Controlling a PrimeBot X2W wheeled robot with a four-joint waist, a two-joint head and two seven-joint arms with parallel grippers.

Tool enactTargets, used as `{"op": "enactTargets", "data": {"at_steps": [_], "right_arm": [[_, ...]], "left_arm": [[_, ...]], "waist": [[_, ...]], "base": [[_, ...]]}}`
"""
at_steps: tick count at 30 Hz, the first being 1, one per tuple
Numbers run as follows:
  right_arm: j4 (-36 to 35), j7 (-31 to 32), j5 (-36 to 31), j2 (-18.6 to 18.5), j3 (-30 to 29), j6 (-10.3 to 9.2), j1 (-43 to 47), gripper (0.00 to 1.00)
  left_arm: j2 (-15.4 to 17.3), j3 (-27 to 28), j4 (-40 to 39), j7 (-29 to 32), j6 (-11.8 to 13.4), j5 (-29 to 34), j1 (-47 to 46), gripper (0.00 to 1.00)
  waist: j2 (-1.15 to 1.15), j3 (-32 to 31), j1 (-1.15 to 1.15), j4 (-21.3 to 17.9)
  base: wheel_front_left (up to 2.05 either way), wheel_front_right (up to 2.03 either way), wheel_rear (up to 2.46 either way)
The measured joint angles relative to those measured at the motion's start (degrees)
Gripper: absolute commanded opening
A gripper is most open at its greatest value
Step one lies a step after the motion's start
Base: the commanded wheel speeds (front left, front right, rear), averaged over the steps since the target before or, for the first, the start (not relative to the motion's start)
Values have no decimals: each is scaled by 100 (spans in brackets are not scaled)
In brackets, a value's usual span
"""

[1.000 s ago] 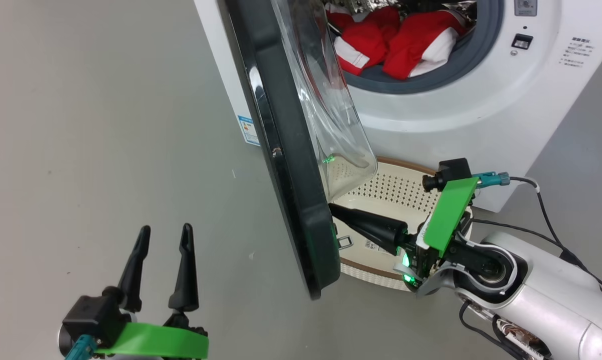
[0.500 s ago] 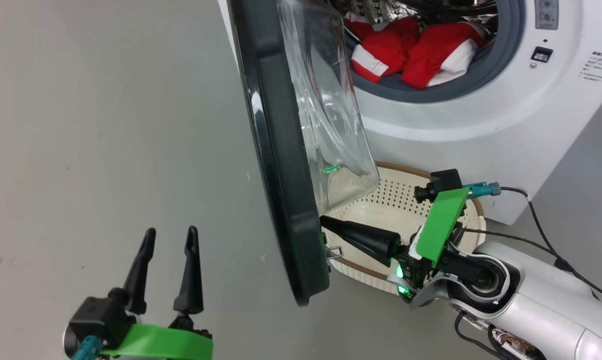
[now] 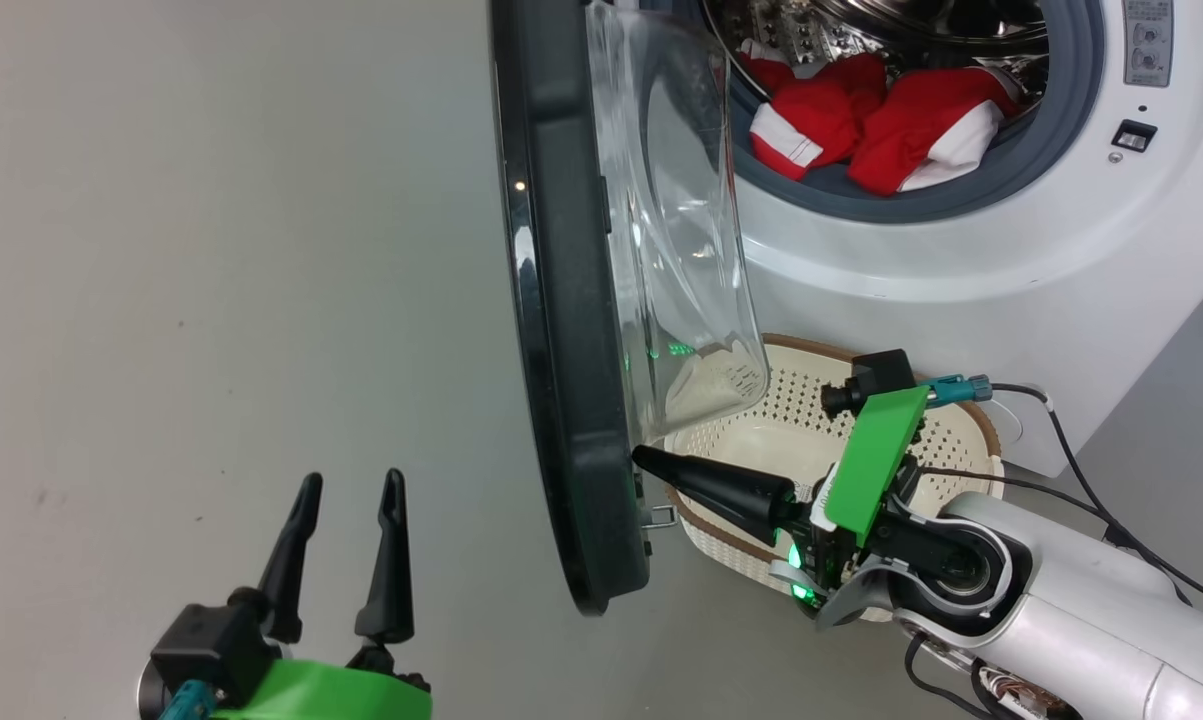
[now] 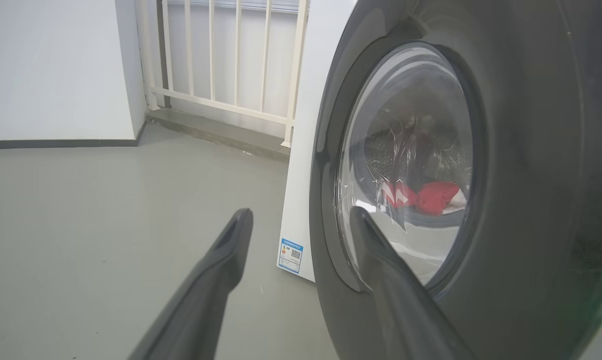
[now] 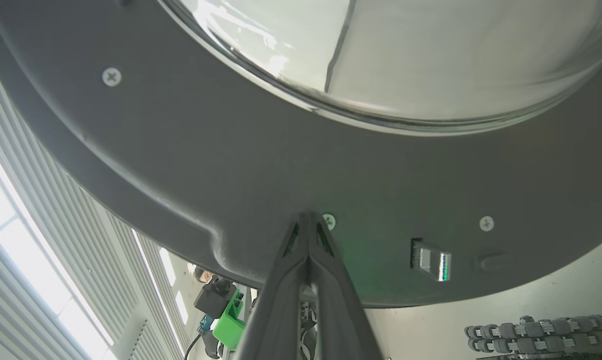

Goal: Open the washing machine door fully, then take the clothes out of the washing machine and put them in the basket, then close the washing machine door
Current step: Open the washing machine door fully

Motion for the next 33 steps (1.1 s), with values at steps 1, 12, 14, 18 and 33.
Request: {"op": "enactTargets", "data": {"at_steps": [1, 12, 14, 18, 33], "right_arm": [[-1, 0, 0, 2, 5, 0, 0, 0], [12, 0, 52, 12, 40, 0, -1, 0], [12, -3, 51, 18, 40, 0, -1, 0], [4, -144, -45, 25, 36, 0, -1, 0], [180, -2341, -2327, 47, 60, 0, 222, 100]], "left_arm": [[0, 1, -1, 0, 0, 0, 24, 100], [1, 0, -13, 0, 2, -11, 59, 100], [1, 0, -12, 0, 3, -11, 59, 100], [1, 2, -12, 0, 5, -11, 59, 100], [1, 9, -7, 0, 5, -11, 59, 100]], "waist": [[0, -2, 0, 10], [0, 33, 0, 4], [0, 33, 0, -19], [0, 27, 0, -79], [0, -67, 0, -247]], "base": [[0, 0, 0], [0, 0, 0], [0, 0, 0], [0, 0, 0], [0, 0, 0]]}}
